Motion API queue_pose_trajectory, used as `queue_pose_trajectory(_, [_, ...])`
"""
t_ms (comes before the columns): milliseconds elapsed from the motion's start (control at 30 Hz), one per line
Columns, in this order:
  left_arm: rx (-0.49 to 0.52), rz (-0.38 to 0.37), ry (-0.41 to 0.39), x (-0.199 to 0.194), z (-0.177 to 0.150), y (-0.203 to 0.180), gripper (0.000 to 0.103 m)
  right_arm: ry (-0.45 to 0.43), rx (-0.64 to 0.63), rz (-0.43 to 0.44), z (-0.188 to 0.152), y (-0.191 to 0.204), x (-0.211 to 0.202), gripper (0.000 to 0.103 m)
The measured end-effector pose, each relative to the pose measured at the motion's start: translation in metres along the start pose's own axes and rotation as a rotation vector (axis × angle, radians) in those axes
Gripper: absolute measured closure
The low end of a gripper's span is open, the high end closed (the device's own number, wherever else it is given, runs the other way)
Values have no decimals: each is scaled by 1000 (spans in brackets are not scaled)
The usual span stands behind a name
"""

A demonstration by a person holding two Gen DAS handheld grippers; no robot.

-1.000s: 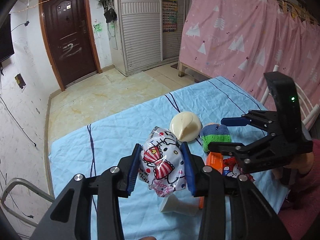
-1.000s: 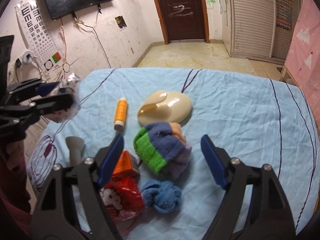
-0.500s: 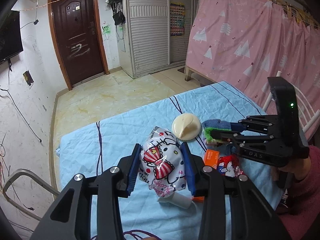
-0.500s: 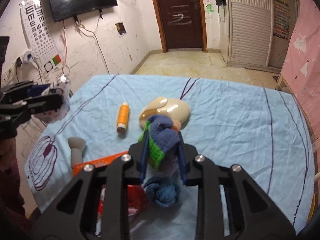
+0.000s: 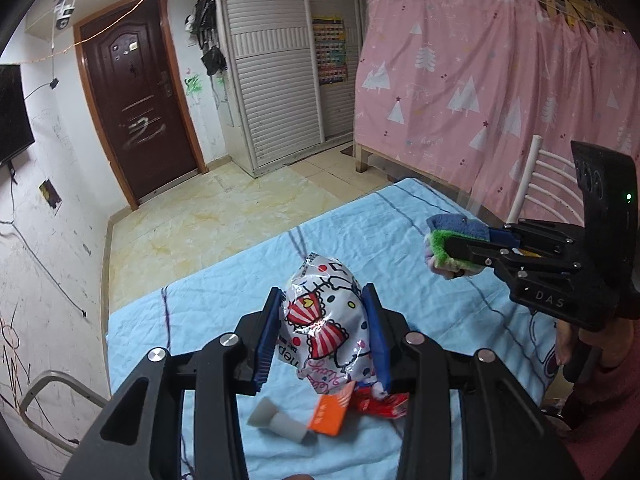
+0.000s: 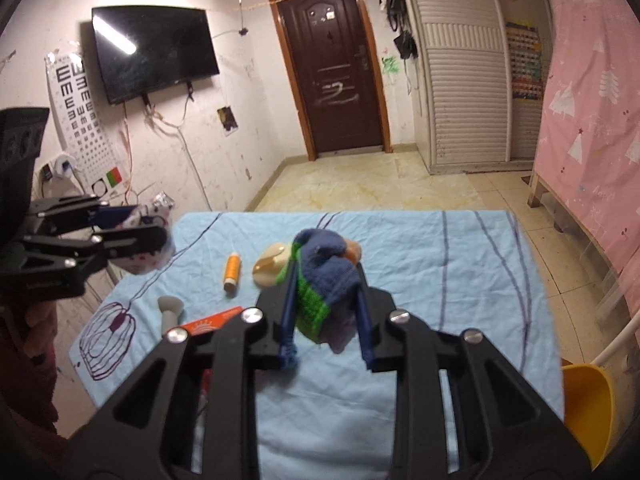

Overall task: Collect trash
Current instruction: 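Carry the Hello Kitty bag and knit hat to the yellow bucket and release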

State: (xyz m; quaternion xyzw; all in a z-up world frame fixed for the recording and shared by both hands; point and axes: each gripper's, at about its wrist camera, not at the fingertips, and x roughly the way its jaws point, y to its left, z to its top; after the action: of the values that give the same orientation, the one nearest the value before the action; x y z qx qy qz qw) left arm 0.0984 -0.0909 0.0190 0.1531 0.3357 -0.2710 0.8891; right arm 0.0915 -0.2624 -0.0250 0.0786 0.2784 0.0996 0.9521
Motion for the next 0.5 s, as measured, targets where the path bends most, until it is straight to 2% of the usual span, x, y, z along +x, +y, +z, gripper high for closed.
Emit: queue_pose_trajectory(500, [147,-70,19,28,32,-93,71,-95,109,-99,-21,-79,-66,79])
